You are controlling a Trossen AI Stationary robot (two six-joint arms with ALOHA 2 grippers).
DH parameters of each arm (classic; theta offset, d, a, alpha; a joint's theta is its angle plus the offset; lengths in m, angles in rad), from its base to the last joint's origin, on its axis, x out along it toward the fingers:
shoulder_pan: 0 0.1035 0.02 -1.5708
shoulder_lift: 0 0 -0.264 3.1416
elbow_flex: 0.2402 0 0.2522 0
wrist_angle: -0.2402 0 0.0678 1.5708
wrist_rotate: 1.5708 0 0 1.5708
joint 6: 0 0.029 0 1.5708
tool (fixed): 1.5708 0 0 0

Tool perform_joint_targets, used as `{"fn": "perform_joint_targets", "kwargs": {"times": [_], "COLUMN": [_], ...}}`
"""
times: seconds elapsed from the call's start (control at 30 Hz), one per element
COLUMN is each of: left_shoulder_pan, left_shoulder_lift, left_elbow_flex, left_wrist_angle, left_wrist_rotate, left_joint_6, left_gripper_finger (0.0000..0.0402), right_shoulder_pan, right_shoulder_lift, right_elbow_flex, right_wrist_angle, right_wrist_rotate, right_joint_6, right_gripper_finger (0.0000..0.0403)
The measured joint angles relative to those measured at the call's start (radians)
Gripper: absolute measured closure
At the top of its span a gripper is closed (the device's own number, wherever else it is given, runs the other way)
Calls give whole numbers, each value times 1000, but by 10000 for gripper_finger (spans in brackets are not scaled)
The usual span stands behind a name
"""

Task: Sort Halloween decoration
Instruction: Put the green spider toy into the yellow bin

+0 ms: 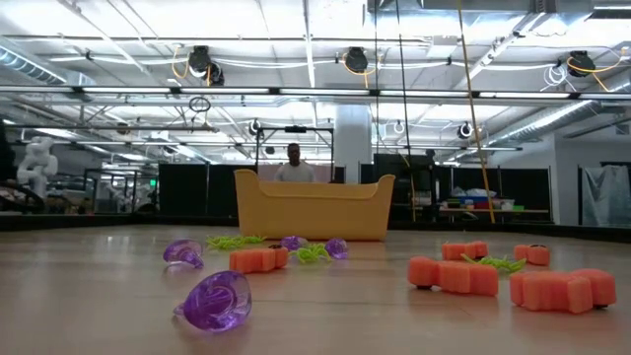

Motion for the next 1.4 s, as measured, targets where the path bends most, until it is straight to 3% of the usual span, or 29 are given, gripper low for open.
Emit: {"fn": "perform_joint_targets", "kwargs": {"times": [0.33,0.57,0.83,1.03,1.2,1.4], "left_shoulder_pan": [10,88,268,381,410,411], "left_shoulder_lift": [1,1,35,134,240,336], "left_elbow_flex": [0,0,-1,-1,-1,-1], "left_wrist_angle": [-125,-315,-536,-602,-609,-612], "left_wrist_rotate": [-162,-165,-40,151,259,265], "left_joint_6": [-249,-439,-514,-513,-514,-514], "left_gripper_finger": [402,402,402,402,402,402], "right_shoulder_pan": [0,0,0,0,0,0], "right_shoulder_lift": [0,0,0,0,0,0], "right_elbow_flex": [0,0,0,0,0,0], "right_wrist_angle": [0,0,-1,-1,-1,-11], "right_wrist_rotate": [-1,-1,1,5,6,5], "right_joint_6": [8,14,17,30,30,30], "right_gripper_finger": [277,277,277,277,277,277]}}
